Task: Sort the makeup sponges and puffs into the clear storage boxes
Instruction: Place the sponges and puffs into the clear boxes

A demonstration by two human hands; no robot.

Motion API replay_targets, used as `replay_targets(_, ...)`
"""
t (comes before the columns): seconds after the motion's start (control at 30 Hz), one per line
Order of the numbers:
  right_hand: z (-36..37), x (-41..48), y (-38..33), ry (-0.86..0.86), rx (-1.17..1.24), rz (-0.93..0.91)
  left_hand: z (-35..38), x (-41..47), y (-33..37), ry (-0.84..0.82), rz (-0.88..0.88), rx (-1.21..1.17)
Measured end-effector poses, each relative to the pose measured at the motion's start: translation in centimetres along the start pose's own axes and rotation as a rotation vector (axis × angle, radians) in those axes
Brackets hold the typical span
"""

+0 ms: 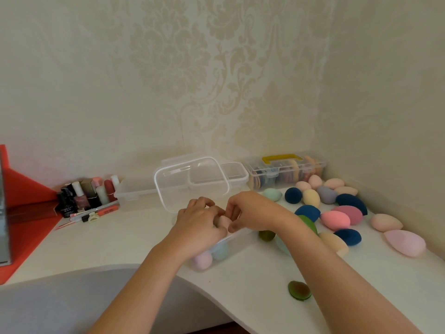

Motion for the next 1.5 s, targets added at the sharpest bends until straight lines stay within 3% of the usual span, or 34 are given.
replay_targets(0.1,0.2,0.3,-0.1,0.011,-0.023,0.021,-0.4,-0.4,0.2,0.068,0.041,-0.151)
replay_targets(0.3,0.2,0.5,-0.1,-0.035,-0.054,0.028,-0.2,-0.4,0.2,-0.063,0.046,-0.195)
replay_targets(0.37,-0.9,-0.2,0.4,-0.038,0.028,0.024,-0.1,-0.4,0.1,-0.063,0.046,-0.197)
replay_targets(0.43,-3.0,-1.1,1.6,0.072,0.131,0.039,-0.1,-0.3,0.0,-0.055,0.044,-0.199)
replay_targets(0.53,-6.3,-2.0,6.5,0.397,0.080,0.242,0.0,-0.2,0.0,-0.049,0.042,-0.197)
replay_targets(0.6,-7.3,-2.5,11.2,0.489,-0.032,0.461,0.1,-0.2,-0.1,-0.047,0.040,-0.202)
replay_targets(0.73,-5.5,-3.4,18.6,0.310,-0.167,0.808,0.2,-0.2,-0.1,-0.046,0.030,-0.193)
replay_targets(0.93,-4.0,-3.9,21.8,0.276,-0.396,0.932,0.2,0.0,-0.3,-0.038,0.023,-0.181)
replay_targets(1.1,-3.9,-3.5,21.2,0.227,-0.478,0.904,0.2,-0.1,-0.3,-0.040,0.014,-0.185)
replay_targets(1.27,-5.5,-3.7,20.3,0.313,-0.568,0.885,0.2,-0.1,-0.3,-0.043,0.016,-0.191)
replay_targets(1.33,-7.0,-3.8,19.2,0.436,-0.559,0.841,0.2,0.0,-0.2,-0.043,0.015,-0.197)
replay_targets(1.43,-8.5,-3.6,15.9,0.621,-0.256,0.608,0.2,-0.1,-0.1,-0.045,0.010,-0.205)
replay_targets(1.5,-8.4,-3.1,13.1,0.577,0.101,0.384,0.2,-0.1,-0.1,-0.041,0.011,-0.209)
Point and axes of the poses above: each hand's wrist, its own x-axis towards the middle knuckle, its own z-axis out of the palm, y = z × x, the point moved 4 cm from there along x, towards the middle knuckle, and after that the axes turned 9 degrees about -x, right-handed, at the moved point
